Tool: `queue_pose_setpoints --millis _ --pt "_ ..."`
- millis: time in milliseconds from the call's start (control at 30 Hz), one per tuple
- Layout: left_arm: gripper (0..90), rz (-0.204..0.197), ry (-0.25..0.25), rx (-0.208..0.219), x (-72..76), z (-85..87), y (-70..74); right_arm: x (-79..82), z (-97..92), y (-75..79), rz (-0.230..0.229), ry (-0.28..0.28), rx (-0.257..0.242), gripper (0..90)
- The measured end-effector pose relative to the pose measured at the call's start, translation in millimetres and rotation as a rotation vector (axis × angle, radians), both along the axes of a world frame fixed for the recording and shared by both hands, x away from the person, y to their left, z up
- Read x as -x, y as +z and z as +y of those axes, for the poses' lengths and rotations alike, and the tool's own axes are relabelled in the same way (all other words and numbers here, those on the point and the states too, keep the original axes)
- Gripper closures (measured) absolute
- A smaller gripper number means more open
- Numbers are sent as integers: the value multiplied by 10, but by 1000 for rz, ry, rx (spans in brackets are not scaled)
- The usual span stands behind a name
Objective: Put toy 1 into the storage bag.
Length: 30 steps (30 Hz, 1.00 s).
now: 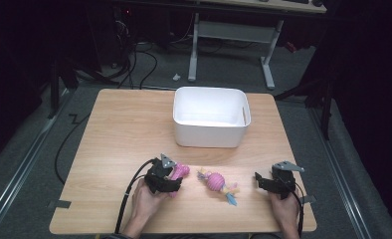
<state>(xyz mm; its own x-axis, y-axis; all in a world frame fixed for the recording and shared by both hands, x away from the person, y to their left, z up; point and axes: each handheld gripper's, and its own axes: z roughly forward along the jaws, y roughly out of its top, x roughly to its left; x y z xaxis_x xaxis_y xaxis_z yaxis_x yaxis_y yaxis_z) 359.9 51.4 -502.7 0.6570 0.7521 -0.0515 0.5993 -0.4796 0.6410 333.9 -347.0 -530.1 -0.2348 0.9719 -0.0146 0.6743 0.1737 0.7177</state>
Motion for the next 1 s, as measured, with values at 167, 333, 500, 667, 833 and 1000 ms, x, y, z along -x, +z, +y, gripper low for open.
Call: queue_pose_setpoints --millis 167,333,500,667,833,1000 --pt "389 6 -2 -18 0 -48 -36 0 0 0 0 0 0 259" --pt "426 8 3 -29 8 -71 -61 1 1 0 0 0 0 258" --pt "464 7 8 -37 14 -83 -78 1 1 0 0 0 0 259" --pt "499 11 6 -37 12 -99 -80 1 1 0 -1 2 2 258" --pt "531 20 3 -40 13 -111 -79 1 0 0 -1 3 2 259" --pt "545 23 4 -39 12 -110 -73 2 1 0 0 2 2 258"
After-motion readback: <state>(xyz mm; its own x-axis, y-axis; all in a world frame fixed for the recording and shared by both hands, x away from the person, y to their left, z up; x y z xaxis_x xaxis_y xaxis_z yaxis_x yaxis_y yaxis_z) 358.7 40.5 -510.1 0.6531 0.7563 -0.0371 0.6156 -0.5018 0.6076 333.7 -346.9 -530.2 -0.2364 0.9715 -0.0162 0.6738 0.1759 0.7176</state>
